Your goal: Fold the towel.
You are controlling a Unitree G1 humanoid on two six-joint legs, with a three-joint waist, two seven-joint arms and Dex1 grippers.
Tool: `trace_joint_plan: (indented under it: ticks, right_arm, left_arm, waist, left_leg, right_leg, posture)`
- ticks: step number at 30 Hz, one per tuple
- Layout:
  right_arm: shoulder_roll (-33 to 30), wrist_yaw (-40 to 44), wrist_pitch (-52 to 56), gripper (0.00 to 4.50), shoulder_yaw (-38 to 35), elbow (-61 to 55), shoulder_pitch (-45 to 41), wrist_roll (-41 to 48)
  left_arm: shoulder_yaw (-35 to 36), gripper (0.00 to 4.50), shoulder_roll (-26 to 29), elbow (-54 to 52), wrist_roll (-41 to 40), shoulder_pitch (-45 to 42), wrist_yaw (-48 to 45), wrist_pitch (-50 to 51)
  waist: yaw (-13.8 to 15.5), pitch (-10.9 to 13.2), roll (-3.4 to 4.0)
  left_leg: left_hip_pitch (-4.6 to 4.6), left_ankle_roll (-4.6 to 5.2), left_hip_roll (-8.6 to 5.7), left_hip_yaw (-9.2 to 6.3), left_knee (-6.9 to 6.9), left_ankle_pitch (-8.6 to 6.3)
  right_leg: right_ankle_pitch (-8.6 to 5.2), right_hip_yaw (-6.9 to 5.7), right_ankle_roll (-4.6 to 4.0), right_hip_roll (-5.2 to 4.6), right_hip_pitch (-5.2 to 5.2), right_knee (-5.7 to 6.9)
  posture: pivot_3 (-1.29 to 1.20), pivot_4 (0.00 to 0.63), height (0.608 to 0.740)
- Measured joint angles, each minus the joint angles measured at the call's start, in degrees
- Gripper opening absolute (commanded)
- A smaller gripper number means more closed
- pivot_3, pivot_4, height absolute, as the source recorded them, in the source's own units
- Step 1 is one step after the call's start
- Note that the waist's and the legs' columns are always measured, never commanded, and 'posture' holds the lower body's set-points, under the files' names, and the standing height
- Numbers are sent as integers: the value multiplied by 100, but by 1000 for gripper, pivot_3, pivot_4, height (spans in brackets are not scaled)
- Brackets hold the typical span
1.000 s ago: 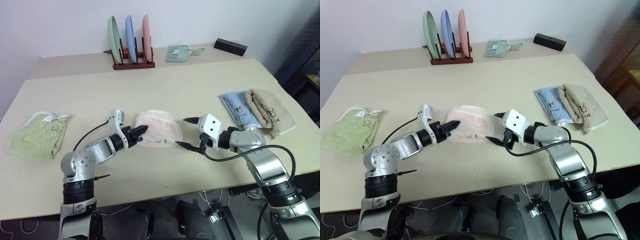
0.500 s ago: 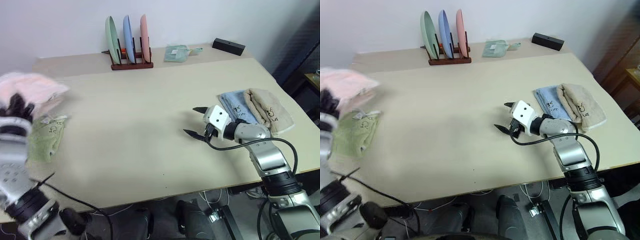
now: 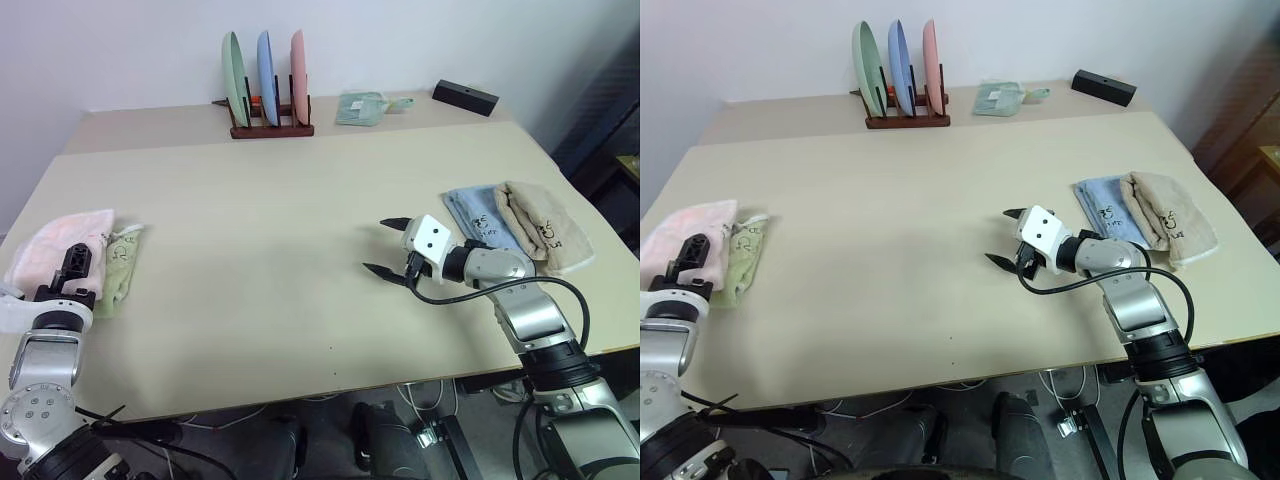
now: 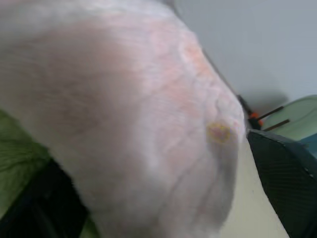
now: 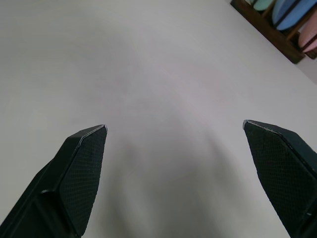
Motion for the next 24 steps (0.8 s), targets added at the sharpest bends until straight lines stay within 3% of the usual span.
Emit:
trace_joint_plan:
  ticks: [5, 8, 11, 14, 18, 24]
  right_arm:
    - [-17, -3, -6, 4500, -7, 1, 25, -2]
    - [-55, -1, -15, 4500, -13, 7, 28, -1]
    - [-70, 11, -73, 4500, -19, 39, 27, -1]
    - [-81, 46, -159, 4500, -30, 270, -1, -2]
    - [-53, -6, -123, 4500, -79, 463, -107, 42]
    - [84, -13, 844, 4500, -823, 484, -197, 895]
  left_arm:
    - [-284, 4416, 92, -575, -721, 1256, -616, 450]
    - [-777, 4416, 264, -1036, -829, 2034, -1091, 761]
    - [-1200, 4416, 516, -1455, -739, 2285, -1380, 820]
    - [-1897, 4416, 972, -1938, -111, 2227, -1711, 683]
    - [-3026, 4416, 1612, -1966, 1321, 971, -1902, 182]
    - [-4569, 4416, 2200, -1511, 3215, 178, -2307, -457]
  waist:
    - [-76, 0, 1]
    - [-78, 0, 1]
    - [-77, 0, 1]
    - [-76, 0, 3]
    - [-67, 0, 3]
    - [-133, -2, 15]
  left_leg:
    - [-1, 3, 0, 2, -1, -3]
    - [0, 3, 1, 1, -1, -3]
    - [3, 2, 3, 0, -1, -2]
    - [4, 2, 4, 4, -1, -2]
    - [2, -4, 4, 3, -2, 2]
    - [-8, -1, 11, 14, -23, -5]
  right_leg:
    - [0, 7, -1, 0, 3, -4]
    - [-1, 8, -2, 0, 6, -2]
    - [-2, 6, -3, 2, 11, -3]
    - [-1, 7, -4, 2, 13, -4]
    - [6, 1, -13, 3, 11, -7]
    - [6, 16, -13, 11, -19, -14]
  posture:
    - [0, 150, 738]
    - [0, 150, 738]
    - [0, 150, 738]
    - [0, 150, 738]
    - [0, 150, 738]
    - [0, 150, 738]
